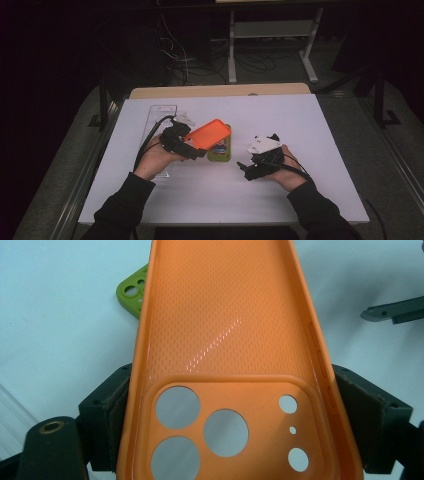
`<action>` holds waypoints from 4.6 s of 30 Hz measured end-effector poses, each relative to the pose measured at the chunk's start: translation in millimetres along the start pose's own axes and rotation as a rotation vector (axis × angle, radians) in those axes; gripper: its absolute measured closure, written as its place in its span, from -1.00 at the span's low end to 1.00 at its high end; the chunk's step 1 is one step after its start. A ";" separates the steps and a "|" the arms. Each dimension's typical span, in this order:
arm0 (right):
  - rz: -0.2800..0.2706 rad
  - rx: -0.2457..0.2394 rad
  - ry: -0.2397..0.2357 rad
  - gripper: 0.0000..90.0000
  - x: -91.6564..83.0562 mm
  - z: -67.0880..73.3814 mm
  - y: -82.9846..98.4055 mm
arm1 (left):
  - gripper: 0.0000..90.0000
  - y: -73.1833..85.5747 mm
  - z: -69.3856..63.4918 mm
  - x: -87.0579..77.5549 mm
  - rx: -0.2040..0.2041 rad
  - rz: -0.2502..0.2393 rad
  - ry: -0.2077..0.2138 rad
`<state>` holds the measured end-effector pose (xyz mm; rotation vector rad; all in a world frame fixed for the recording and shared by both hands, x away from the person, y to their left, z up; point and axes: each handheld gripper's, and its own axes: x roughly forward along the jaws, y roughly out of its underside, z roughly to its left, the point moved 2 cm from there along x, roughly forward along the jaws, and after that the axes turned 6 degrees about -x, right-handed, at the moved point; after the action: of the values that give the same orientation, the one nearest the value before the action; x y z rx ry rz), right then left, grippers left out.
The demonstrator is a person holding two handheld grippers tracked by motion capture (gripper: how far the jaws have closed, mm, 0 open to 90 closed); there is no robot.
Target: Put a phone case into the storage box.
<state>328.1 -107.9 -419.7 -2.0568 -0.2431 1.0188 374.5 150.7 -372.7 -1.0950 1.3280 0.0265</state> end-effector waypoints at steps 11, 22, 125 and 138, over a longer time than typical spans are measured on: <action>-0.001 -0.217 0.081 -0.99 1.8 6.6 -5.7 | -0.65 0.0 -0.7 1.5 0.014 0.007 0.006; -0.013 -0.446 0.171 -0.99 4.4 17.5 -13.1 | -0.65 0.5 -3.6 5.8 -0.009 -0.007 0.016; -0.060 -0.649 0.262 0.74 9.3 34.7 -24.8 | -1.00 3.4 -15.9 4.5 0.136 -0.010 0.099; -0.087 -0.366 0.145 0.74 7.7 23.6 -26.3 | -1.00 3.9 -14.2 4.3 0.125 -0.007 0.086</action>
<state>320.2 -73.2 -413.0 -2.4136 -0.4682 0.8125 362.9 141.2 -376.3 -1.0038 1.3840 -0.1092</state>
